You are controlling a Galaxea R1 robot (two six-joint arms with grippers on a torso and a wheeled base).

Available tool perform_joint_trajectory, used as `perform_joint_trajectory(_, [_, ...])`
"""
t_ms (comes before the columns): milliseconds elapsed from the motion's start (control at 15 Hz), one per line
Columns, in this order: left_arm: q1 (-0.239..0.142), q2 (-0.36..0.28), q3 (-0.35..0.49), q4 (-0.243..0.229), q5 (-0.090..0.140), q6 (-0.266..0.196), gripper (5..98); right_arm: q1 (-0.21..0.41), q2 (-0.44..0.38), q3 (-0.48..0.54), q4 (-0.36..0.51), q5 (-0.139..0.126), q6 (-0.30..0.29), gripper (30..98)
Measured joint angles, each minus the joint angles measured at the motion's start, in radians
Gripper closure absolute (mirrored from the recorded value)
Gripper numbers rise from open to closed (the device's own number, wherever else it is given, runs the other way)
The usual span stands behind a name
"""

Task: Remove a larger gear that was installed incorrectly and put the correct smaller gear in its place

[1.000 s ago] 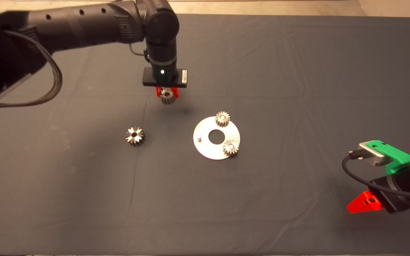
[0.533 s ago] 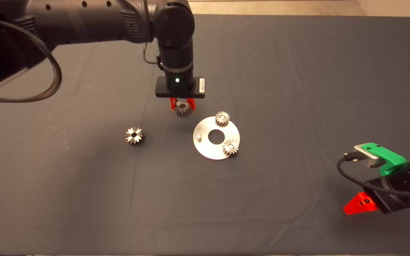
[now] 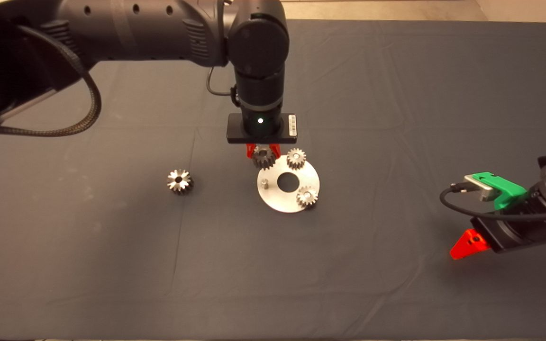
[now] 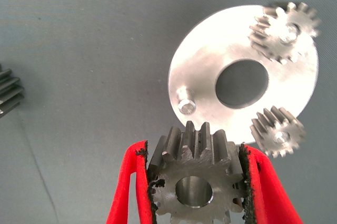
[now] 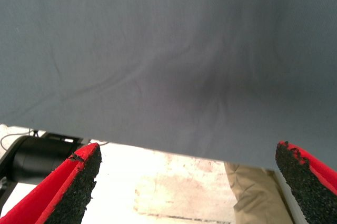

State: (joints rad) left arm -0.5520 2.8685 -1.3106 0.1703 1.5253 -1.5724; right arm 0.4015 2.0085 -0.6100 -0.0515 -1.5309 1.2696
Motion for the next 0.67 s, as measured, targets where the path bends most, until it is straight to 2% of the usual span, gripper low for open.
perform_joint_trajectory(67, [0.021, 0.014, -0.009, 0.034, -0.004, -0.014, 79.4, 0.0, 0.007, -0.026, 0.0, 0.0, -0.031, 40.8])
perform_joint_trajectory(200, [0.079, 0.042, -0.03, 0.104, -0.022, -0.032, 79.4, 0.0, 0.011, -0.052, 0.0, 0.001, -0.054, 40.8])
perform_joint_trajectory(333, [0.126, 0.052, -0.047, 0.147, -0.027, -0.039, 79.4, 0.0, 0.012, -0.078, 0.0, -0.001, -0.077, 40.8])
perform_joint_trajectory(467, [0.145, 0.051, -0.061, 0.159, -0.021, -0.04, 79.4, -0.001, 0.027, -0.102, 0.0, 0.0, -0.093, 40.8])
perform_joint_trajectory(667, [0.144, 0.05, -0.078, 0.189, -0.006, -0.039, 79.4, 0.0, 0.045, -0.126, 0.0, 0.001, -0.109, 40.8])
